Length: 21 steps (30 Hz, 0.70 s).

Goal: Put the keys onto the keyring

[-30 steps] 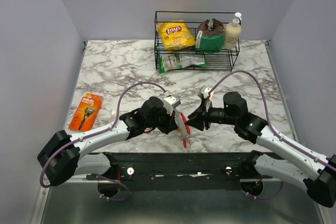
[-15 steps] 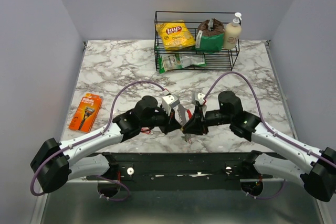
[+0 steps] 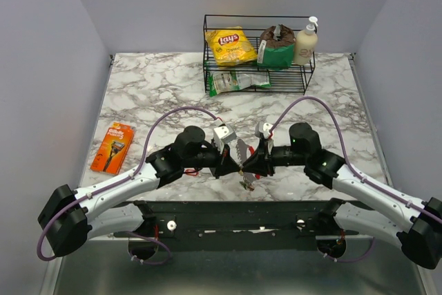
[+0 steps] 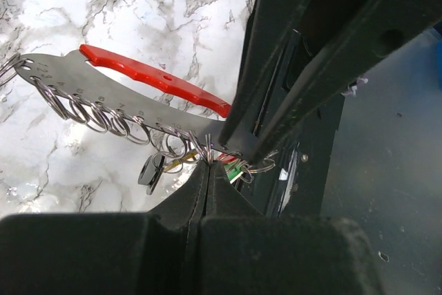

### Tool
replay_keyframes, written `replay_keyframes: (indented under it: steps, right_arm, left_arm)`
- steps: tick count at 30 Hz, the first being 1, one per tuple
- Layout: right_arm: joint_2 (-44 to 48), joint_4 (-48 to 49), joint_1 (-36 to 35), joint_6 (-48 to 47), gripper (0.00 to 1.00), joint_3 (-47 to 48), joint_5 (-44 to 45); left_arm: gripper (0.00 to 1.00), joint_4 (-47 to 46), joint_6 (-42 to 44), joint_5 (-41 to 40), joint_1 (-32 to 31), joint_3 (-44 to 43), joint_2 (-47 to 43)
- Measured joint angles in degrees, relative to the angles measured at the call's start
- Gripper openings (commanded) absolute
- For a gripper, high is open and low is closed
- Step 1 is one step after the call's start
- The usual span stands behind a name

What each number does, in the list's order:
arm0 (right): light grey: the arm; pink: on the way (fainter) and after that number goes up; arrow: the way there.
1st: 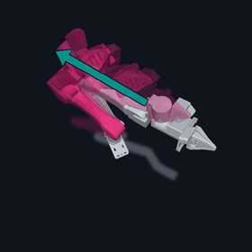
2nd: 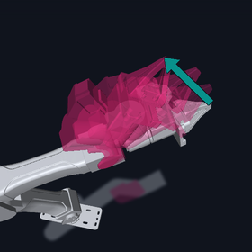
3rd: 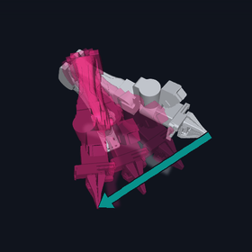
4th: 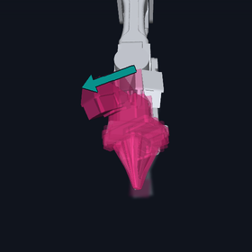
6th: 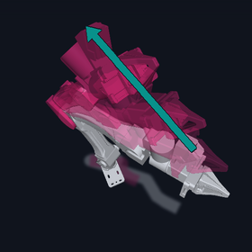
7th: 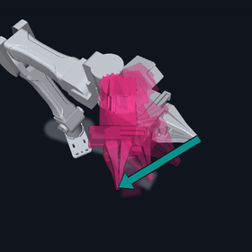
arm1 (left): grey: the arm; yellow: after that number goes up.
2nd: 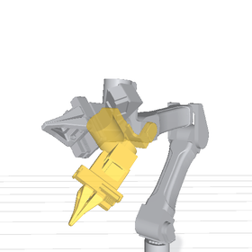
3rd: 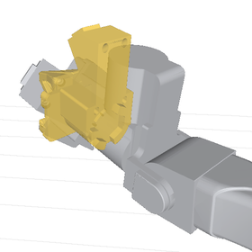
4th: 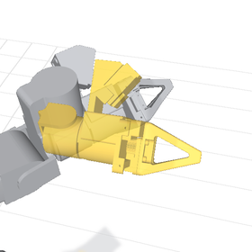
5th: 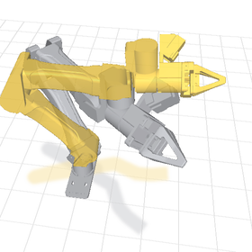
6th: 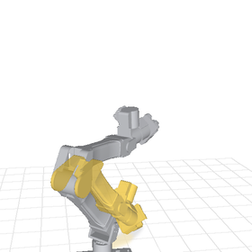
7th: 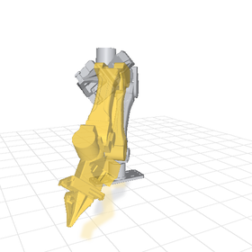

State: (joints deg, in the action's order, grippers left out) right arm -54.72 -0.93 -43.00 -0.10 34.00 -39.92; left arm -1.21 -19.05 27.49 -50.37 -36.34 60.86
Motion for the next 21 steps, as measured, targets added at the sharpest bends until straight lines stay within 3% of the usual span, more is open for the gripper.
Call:
replay_keyframes:
  steps: [13, 17, 21]
  right_arm:
    - [-1.51, 1.46, -0.02, 0.2, 0.23, 0.0, 2.91]
    - [-2.73, 1.95, -0.02, 0.48, 0.07, 0.0, 2.69]
    - [-3.48, 2.8, -0.02, 0.66, 0.01, 0.0, 1.75]
  left_arm:
    - [0.0, -0.04, 0.0, 0.66, 0.17, 0.0, 0.0]
    - [0.0, 0.07, -0.02, 0.68, 0.31, -0.02, 0.02]
    - [0.0, 0.09, 0.0, 0.68, 0.5, -0.02, 0.04]
